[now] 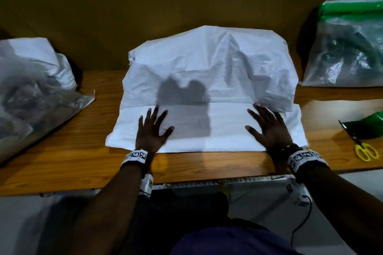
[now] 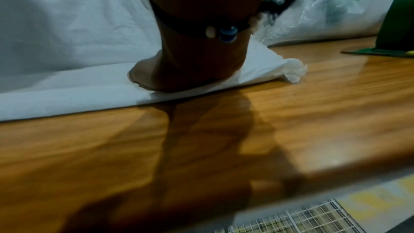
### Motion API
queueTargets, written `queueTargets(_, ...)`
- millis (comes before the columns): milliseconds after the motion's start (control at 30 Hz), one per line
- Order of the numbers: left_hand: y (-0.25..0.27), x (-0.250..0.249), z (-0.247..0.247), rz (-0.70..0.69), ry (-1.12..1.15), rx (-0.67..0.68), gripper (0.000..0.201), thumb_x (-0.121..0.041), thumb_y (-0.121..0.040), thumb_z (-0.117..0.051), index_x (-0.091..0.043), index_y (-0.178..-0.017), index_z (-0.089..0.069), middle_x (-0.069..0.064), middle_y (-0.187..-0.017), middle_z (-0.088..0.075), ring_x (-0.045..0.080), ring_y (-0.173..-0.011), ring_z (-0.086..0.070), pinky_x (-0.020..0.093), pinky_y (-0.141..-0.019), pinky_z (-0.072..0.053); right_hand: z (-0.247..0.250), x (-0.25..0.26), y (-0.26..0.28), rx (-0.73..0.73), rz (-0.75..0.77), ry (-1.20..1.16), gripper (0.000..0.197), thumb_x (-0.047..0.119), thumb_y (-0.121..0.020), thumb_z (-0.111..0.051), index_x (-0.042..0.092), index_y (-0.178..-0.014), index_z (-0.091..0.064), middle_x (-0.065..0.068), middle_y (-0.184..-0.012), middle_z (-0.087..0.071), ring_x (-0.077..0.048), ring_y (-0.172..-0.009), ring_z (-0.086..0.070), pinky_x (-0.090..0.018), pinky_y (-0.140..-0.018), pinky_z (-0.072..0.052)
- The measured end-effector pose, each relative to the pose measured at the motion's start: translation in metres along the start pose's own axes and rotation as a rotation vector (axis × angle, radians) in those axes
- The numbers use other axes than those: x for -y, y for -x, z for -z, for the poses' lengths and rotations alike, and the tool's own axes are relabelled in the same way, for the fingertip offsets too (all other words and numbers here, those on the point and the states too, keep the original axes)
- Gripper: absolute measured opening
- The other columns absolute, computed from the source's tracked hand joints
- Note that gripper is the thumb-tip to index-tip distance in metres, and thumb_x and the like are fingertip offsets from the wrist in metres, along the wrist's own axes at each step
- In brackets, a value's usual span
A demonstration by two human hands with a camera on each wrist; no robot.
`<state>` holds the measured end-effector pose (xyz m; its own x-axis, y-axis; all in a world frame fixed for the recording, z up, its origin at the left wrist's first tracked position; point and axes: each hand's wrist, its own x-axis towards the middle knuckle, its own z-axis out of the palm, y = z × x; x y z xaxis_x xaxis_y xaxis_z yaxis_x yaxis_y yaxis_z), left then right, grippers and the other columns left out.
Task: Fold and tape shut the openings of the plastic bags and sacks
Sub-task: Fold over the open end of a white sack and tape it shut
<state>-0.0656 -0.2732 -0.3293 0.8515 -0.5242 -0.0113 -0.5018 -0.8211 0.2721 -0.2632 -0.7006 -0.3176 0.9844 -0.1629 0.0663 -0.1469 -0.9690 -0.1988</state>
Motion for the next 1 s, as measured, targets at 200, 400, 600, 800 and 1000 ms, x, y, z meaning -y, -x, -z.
queueTargets(200, 0.042, 0.006, -0.005, -0.058, 0.041, -0.084, 0.077, -0.069, -0.100, -0.044, -0.033, -0.165, -0.026, -0.006, -0.175, -0.011, 0.024, -0.161, -0.011, 0.054, -0.127, -0.010, -0.003, 0.010, 0.038, 0.033, 0.008, 0.000, 0.068, 0.069, -0.105, -0.031, 0.040, -0.166, -0.021, 0.012, -0.175, -0.010, -0.014, -0.162, -0.011, -0.051, -0.130, -0.011)
queueTargets(400, 0.057, -0.018, 0.014, -0.069, -0.071, -0.169, 0.059, -0.056, -0.094, -0.056, -0.015, -0.137, -0.059, 0.012, -0.152, -0.050, 0.035, -0.135, -0.050, 0.056, -0.108, -0.038, -0.002, 0.022, 0.041, -0.015, 0.061, 0.008, 0.071, 0.060, -0.097, -0.038, 0.020, -0.153, -0.049, -0.003, -0.173, -0.024, -0.026, -0.160, -0.020, -0.057, -0.124, -0.021)
queueTargets(600, 0.046, 0.026, 0.025, 0.062, -0.085, 0.024, 0.087, -0.081, -0.094, -0.041, -0.041, -0.166, -0.012, -0.009, -0.175, 0.009, 0.031, -0.161, 0.007, 0.074, -0.118, 0.003, 0.008, 0.037, 0.014, 0.001, -0.136, 0.030, 0.095, 0.089, -0.082, -0.046, 0.044, -0.163, -0.023, 0.007, -0.176, 0.000, -0.024, -0.163, -0.005, -0.078, -0.115, -0.005)
queueTargets(800, 0.038, 0.032, 0.022, 0.128, -0.029, 0.192, 0.091, -0.088, -0.090, -0.036, -0.048, -0.164, -0.002, -0.016, -0.172, 0.017, 0.031, -0.160, 0.013, 0.078, -0.117, 0.002, -0.003, 0.020, 0.005, 0.223, -0.153, 0.006, 0.103, 0.101, -0.076, -0.031, 0.053, -0.163, -0.003, 0.014, -0.174, 0.014, -0.019, -0.162, 0.010, -0.082, -0.115, -0.001)
queueTargets(1000, 0.030, -0.029, 0.009, 0.041, -0.089, 0.047, 0.087, -0.055, -0.086, -0.039, -0.019, -0.164, -0.030, 0.008, -0.174, -0.014, 0.042, -0.159, -0.008, 0.078, -0.117, -0.007, -0.018, 0.094, -0.006, 0.083, 0.060, -0.053, 0.083, 0.071, -0.090, -0.040, 0.037, -0.165, -0.026, 0.000, -0.176, -0.009, -0.030, -0.162, -0.007, -0.080, -0.114, -0.017)
